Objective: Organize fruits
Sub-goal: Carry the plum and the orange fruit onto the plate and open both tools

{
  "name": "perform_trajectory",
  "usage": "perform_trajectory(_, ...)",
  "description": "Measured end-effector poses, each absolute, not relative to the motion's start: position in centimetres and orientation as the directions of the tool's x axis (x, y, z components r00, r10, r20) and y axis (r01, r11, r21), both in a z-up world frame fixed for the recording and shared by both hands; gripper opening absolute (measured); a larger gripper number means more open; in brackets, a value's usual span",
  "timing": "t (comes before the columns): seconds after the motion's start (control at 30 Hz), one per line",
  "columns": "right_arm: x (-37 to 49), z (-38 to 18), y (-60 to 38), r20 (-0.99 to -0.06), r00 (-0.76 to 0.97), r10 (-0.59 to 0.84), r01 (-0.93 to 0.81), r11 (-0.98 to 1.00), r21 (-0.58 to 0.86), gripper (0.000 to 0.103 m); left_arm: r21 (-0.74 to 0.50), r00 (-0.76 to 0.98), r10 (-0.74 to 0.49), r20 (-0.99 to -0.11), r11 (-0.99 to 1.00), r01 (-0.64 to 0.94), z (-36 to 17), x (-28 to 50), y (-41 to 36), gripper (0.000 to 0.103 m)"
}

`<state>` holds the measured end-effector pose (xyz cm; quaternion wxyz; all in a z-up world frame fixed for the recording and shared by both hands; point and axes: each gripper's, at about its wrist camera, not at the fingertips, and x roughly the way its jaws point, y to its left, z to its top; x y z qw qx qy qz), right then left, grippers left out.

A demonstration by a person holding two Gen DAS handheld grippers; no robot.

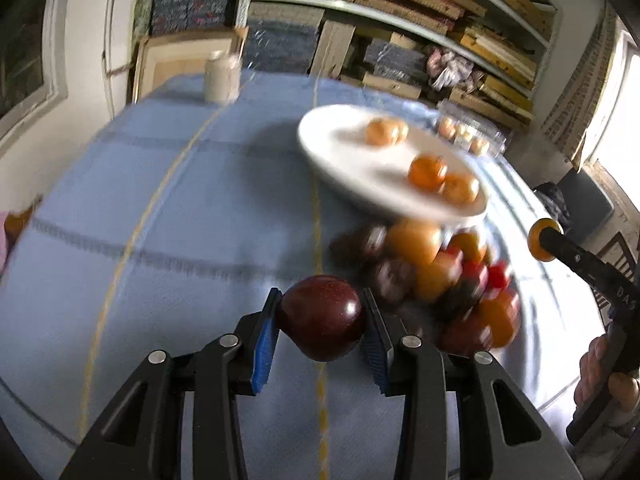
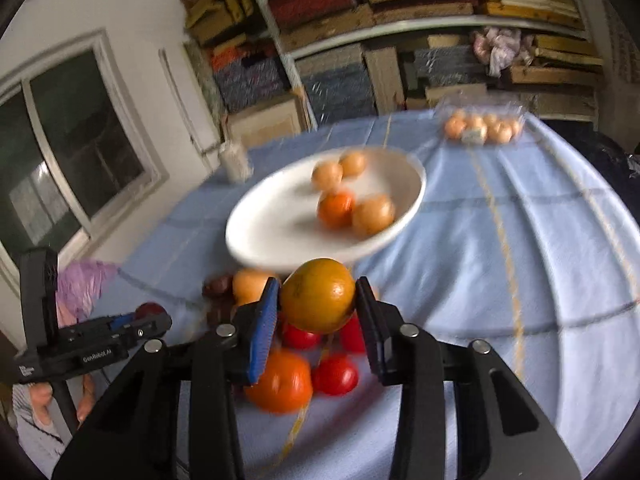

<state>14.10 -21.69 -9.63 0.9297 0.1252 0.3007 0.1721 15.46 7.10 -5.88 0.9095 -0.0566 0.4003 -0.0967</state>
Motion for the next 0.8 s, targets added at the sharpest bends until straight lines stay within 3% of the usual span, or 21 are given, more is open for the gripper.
perform_trajectory(0.23, 20.2, -3.7, -23.5, -0.409, 0.844, 0.346, -0.190, 0.907, 0.375, 0.038, -0.117, 0.740, -0.203, -0.642, 0.979, 0.167, 0.2, 22.7, 2.7, 0.039)
perform_trajectory(0.43, 27.7, -7.1, -23.2, -0.495, 0.796, 0.349, -0.122, 0.893, 0.433, 0.038, -0.124, 0.710, -0.198, -0.675, 0.980, 0.155, -1.8, 28.1, 0.2, 0.039)
perform_trajectory(0.57, 30.6, -9.5, -22.3, -0.560, 0.762, 0.325, -0.106, 0.916, 0.388, 0.038, -0.101, 0.691, -0.175, -0.701, 0.984, 0.146, -3.8, 30.0, 0.0, 0.039)
perform_trajectory(0.8, 31.5, -10.8, -21.7, -0.590, 0.750, 0.300, -0.103, 0.933, 0.344, 0.038, -0.131, 0.647, -0.189, -0.739, 0.982, 0.138, -5.7, 31.1, 1.1, 0.040)
